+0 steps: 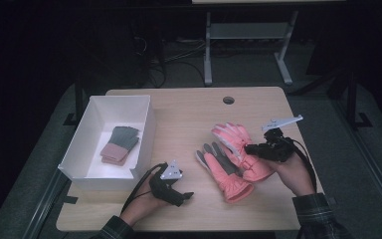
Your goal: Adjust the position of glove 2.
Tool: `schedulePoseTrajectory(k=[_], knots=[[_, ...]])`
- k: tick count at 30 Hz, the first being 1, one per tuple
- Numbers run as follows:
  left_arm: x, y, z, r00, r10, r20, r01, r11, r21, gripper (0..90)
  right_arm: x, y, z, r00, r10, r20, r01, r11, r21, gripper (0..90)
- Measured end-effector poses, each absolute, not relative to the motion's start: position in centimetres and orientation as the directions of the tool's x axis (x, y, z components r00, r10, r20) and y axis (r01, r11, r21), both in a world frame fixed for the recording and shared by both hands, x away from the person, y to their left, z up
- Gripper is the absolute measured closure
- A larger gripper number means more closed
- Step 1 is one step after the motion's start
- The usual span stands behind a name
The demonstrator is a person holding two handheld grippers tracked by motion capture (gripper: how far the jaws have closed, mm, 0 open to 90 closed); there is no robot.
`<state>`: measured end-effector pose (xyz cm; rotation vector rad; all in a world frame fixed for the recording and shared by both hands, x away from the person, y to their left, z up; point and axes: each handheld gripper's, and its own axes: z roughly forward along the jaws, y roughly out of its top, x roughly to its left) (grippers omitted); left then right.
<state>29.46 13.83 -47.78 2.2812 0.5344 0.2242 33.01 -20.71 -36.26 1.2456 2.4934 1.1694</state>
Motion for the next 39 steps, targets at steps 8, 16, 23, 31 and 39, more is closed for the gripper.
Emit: schedulePoseTrajectory(k=[8,16,23,31,39], knots=[[29.5,13.8,-47.8,0.897,0.442,-0.003,0.307,-0.618,0.724,12.9,32.9,-18.1,-36.9,-0.669,0.706,0.232,0.643,0.393,0.657,89.1],[29.5,13.8,-47.7,0.897,0.443,-0.004,0.309,-0.619,0.722,12.8,33.3,-16.3,-38.4,-0.676,0.700,0.230,0.652,0.424,0.628,88.5],[29.4,13.8,-47.8,0.896,0.444,-0.004,0.309,-0.618,0.723,12.8,33.4,-15.6,-39.1,-0.685,0.692,0.228,0.654,0.446,0.611,75.2],[29.4,13.7,-47.7,0.888,0.459,-0.003,0.321,-0.617,0.719,12.8,33.0,-17.0,-37.8,-0.699,0.681,0.219,0.609,0.405,0.682,63.1],[29.3,13.4,-46.9,0.885,0.465,-0.024,0.348,-0.626,0.698,34.3,32.6,-20.3,-37.1,-0.711,0.681,0.176,0.549,0.381,0.744,90.0]])
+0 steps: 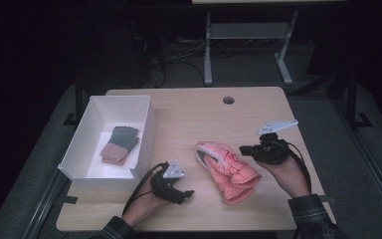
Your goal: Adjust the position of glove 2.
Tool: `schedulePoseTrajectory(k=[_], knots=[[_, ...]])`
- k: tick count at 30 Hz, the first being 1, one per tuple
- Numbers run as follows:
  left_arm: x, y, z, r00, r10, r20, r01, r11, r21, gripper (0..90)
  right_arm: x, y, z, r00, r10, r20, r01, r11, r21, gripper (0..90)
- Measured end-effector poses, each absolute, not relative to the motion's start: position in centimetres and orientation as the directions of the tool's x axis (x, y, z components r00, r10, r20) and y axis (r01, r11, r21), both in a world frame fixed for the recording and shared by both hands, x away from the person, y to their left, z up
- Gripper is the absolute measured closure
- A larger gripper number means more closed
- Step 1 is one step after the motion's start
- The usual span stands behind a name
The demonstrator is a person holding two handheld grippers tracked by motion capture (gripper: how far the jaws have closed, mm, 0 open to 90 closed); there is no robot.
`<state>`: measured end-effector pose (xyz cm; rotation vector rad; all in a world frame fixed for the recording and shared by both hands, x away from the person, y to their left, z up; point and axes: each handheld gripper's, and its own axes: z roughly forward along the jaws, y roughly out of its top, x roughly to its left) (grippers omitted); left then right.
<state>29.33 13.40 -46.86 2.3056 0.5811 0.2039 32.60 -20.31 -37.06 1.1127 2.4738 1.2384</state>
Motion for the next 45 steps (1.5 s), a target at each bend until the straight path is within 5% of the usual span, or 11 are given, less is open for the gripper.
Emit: schedulePoseTrajectory(k=[6,9,27,45], knots=[[28.9,12.2,-45.4,0.904,0.424,-0.058,0.333,-0.612,0.717,79.2,32.4,-22.6,-38.7,-0.694,0.699,0.173,0.566,0.381,0.731,90.0],[28.4,10.9,-44.6,0.921,0.387,-0.048,0.301,-0.626,0.719,89.4,32.1,-23.9,-39.7,-0.686,0.707,0.174,0.578,0.383,0.721,90.0],[28.5,4.5,-42.8,0.951,0.306,-0.052,0.242,-0.625,0.742,89.5,31.6,-25.0,-45.2,-0.681,0.687,0.253,0.669,0.444,0.596,90.0],[28.6,3.5,-44.8,0.954,0.297,-0.050,0.248,-0.679,0.691,89.5,30.6,-24.4,-43.7,-0.738,0.609,0.291,0.614,0.426,0.665,90.0]])
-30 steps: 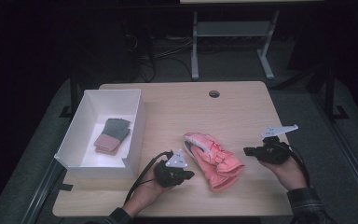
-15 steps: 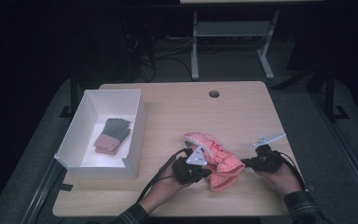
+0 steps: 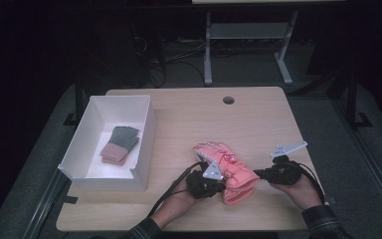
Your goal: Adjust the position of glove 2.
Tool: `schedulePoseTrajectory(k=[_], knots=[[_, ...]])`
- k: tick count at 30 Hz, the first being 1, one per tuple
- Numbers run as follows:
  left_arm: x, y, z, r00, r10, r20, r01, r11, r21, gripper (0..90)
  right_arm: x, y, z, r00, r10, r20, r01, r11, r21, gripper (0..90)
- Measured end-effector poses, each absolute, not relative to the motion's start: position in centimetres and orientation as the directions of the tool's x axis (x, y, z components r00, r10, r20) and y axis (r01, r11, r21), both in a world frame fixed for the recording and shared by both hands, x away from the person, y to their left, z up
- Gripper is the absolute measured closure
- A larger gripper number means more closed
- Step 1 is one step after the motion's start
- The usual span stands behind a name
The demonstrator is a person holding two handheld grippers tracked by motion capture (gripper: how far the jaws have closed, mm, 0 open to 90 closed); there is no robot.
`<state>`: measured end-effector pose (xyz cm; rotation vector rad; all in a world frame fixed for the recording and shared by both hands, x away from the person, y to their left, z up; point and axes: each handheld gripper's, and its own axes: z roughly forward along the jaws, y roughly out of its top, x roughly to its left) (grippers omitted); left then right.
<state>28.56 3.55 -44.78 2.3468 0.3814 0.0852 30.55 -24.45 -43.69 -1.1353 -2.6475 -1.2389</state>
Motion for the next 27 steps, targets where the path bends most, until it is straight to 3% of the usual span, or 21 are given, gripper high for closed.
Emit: schedulePoseTrajectory(k=[8,14,19,27], knots=[[28.6,3.5,-44.8,0.953,0.298,-0.054,0.251,-0.676,0.693,89.5,30.2,-23.4,-43.5,-0.759,0.582,0.293,0.599,0.447,0.665,90.0],[28.7,4.3,-44.6,0.948,0.314,-0.058,0.265,-0.672,0.692,89.2,30.6,-24.0,-43.9,-0.738,0.623,0.260,0.607,0.443,0.660,90.0],[29.1,5.4,-44.6,0.936,0.348,-0.059,0.292,-0.671,0.681,89.4,31.1,-24.0,-45.1,-0.726,0.641,0.250,0.625,0.464,0.627,90.0],[31.0,7.0,-45.1,0.896,0.438,-0.068,0.365,-0.643,0.674,89.4,30.8,-22.5,-45.6,-0.768,0.586,0.257,0.595,0.506,0.624,90.0]])
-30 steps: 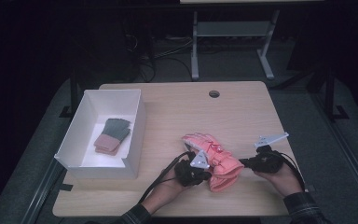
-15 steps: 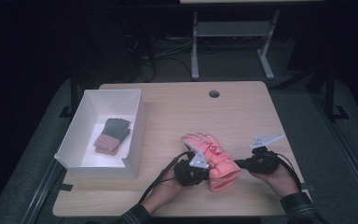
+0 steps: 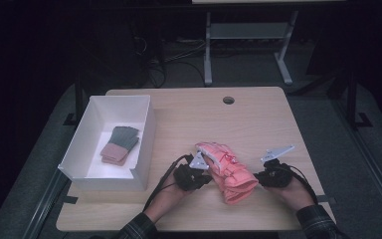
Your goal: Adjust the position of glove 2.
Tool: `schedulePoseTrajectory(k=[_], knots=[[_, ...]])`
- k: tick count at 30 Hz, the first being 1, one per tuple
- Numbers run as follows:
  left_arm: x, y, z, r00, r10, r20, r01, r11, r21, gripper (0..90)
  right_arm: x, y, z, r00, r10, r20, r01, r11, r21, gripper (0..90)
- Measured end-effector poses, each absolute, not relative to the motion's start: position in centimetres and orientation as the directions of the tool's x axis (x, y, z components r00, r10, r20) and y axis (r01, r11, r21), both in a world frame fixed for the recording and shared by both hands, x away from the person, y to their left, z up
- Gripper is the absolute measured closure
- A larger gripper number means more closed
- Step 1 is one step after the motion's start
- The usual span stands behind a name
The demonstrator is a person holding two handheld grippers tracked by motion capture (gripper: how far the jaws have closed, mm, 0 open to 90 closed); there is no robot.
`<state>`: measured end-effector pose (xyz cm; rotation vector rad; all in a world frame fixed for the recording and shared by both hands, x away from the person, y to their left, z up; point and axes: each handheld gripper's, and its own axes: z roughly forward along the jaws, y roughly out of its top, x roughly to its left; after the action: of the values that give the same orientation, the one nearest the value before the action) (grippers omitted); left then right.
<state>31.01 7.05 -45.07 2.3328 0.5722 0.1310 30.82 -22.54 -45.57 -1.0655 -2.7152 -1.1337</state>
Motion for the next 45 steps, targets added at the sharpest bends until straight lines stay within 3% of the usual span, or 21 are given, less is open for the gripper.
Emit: schedulePoseTrajectory(k=[7,14,24,32,38,45], knots=[[32.4,7.7,-45.4,0.879,0.465,-0.106,0.408,-0.616,0.674,89.4,30.2,-20.5,-45.7,-0.809,0.529,0.256,0.554,0.542,0.632,90.0],[33.9,8.1,-45.4,0.884,0.460,-0.083,0.391,-0.630,0.671,89.4,29.4,-18.1,-45.7,-0.841,0.477,0.256,0.517,0.568,0.640,90.0],[36.0,8.1,-45.5,0.871,0.467,-0.153,0.435,-0.586,0.684,89.5,28.7,-14.5,-45.9,-0.874,0.420,0.243,0.468,0.595,0.654,90.0],[36.3,9.1,-44.5,0.854,0.497,-0.150,0.447,-0.557,0.700,89.5,28.6,-16.5,-44.6,-0.850,0.476,0.227,0.496,0.574,0.652,90.0],[36.5,10.4,-42.4,0.840,0.519,-0.159,0.458,-0.519,0.722,88.0,28.9,-18.7,-42.1,-0.822,0.532,0.203,0.489,0.477,0.730,90.0],[36.5,10.8,-41.0,0.841,0.522,-0.141,0.442,-0.512,0.737,86.0,30.3,-18.4,-40.9,-0.795,0.585,0.160,0.461,0.412,0.786,90.0]])
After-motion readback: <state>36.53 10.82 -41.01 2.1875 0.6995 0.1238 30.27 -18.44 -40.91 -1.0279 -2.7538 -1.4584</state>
